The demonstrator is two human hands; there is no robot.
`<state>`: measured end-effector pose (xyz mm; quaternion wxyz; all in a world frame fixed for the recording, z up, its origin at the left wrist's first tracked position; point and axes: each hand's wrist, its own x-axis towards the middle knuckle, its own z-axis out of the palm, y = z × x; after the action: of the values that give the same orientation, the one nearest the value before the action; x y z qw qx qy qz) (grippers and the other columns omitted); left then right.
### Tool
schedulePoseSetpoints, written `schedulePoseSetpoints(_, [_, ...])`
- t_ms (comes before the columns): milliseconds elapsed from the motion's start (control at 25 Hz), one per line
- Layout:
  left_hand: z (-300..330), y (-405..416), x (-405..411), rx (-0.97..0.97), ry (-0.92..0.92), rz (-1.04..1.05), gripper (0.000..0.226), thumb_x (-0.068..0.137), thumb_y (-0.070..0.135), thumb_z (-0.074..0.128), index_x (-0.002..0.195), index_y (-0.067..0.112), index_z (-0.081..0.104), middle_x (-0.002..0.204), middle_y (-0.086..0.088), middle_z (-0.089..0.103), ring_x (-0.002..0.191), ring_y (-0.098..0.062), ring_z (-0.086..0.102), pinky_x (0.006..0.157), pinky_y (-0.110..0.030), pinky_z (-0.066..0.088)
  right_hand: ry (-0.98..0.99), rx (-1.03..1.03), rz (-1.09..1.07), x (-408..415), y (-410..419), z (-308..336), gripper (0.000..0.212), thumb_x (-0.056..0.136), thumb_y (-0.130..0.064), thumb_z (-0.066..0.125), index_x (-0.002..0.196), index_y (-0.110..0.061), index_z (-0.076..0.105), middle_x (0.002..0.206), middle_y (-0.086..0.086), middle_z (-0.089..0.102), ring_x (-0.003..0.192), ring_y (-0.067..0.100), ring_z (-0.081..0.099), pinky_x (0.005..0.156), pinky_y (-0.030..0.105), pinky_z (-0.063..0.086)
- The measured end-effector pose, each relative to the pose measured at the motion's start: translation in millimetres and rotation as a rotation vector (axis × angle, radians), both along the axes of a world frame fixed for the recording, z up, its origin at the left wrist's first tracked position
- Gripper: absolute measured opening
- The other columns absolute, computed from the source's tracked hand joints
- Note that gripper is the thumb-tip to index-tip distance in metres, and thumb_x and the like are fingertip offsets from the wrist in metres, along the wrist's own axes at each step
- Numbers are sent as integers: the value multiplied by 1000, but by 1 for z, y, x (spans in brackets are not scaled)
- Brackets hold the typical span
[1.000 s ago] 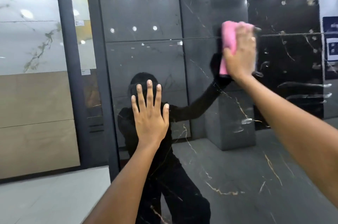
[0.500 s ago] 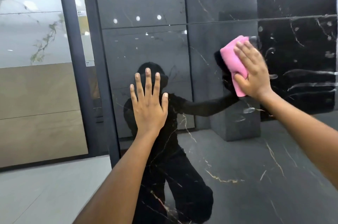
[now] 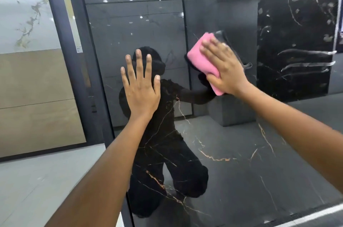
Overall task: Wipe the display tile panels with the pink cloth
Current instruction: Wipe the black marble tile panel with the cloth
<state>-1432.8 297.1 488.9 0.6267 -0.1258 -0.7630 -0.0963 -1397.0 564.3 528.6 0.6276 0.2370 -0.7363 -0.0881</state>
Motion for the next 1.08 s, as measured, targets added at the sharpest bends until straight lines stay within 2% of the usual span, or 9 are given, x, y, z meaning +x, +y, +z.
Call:
schedulePoseSetpoints(80, [-2, -2, -1, -7, 3, -19, 57, 105, 39, 24, 157, 19, 11, 164, -9, 8, 150, -34, 3, 121, -46, -4, -11, -45, 15, -9, -25, -27, 77, 72, -25, 53, 145, -7, 40, 153, 15, 34, 145, 31, 23, 120, 46, 12])
schedulePoseSetpoints(240, [-65, -10, 3, -73, -32, -59, 61, 103, 37, 29, 157, 16, 10, 164, -9, 10, 151, -28, -2, 121, -44, -6, -302, 795, -50, 3, -69, -218, 76, 73, -27, 63, 146, -20, 42, 155, -1, 31, 145, 15, 21, 121, 39, -9])
schedulePoseSetpoints(360, [-130, -25, 4, -132, -50, -25, 60, 102, 36, 29, 155, 17, 9, 163, -5, 10, 150, -22, -10, 121, -43, -5, -345, 1047, 2, 11, -61, -215, 70, 72, -21, 68, 140, -24, 51, 150, -3, 41, 141, 13, 32, 122, 38, 0])
schedulePoseSetpoints(520, [-178, -21, 7, -69, -101, 12, 55, 106, 37, 17, 156, 20, 3, 162, -4, 12, 150, -20, -12, 121, -44, -8, -74, 89, 38, 3, -18, -97, 65, 76, -17, 54, 140, -11, 44, 145, 13, 46, 137, 32, 35, 119, 39, 13])
schedulePoseSetpoints(600, [-192, -17, 8, -36, -113, 2, 55, 106, 40, 9, 157, 24, -4, 161, -3, 12, 150, -19, -13, 121, -43, -11, -31, -311, 14, -6, -5, -123, 73, 74, -17, 54, 144, -7, 38, 152, 15, 34, 142, 38, 28, 119, 45, 15])
schedulePoseSetpoints(720, [-198, -19, 5, -22, -122, -14, 55, 105, 41, 6, 156, 26, -9, 161, -3, 11, 150, -18, -15, 120, -43, -12, -187, 208, -66, 2, -18, -253, 91, 76, -28, 57, 155, -18, 12, 163, 4, 1, 150, 24, 3, 121, 42, 0])
schedulePoseSetpoints(840, [-198, -19, 5, -23, -108, -33, 55, 105, 41, 9, 156, 26, -8, 164, 1, 2, 150, -19, -13, 121, -43, -11, -347, 746, -84, 13, -2, -286, 96, 73, -29, 69, 153, -20, 18, 162, 0, 7, 149, 15, 6, 122, 40, 0])
schedulePoseSetpoints(960, [-202, -20, 6, -25, -92, -33, 55, 106, 40, 10, 157, 25, -4, 164, 1, 3, 151, -19, -12, 121, -44, -10, -133, 235, -6, 2, 4, -185, 62, 82, -20, 54, 142, -9, 42, 149, 12, 39, 147, 24, 19, 120, 45, 12])
schedulePoseSetpoints(1080, [-201, -20, 4, -8, -98, -45, 54, 106, 41, 10, 157, 22, 7, 162, -2, 11, 151, -19, -10, 121, -43, -9, -35, -387, 128, -10, -32, -113, 67, 73, -12, 52, 139, 1, 46, 143, 24, 45, 139, 40, 32, 119, 45, 16])
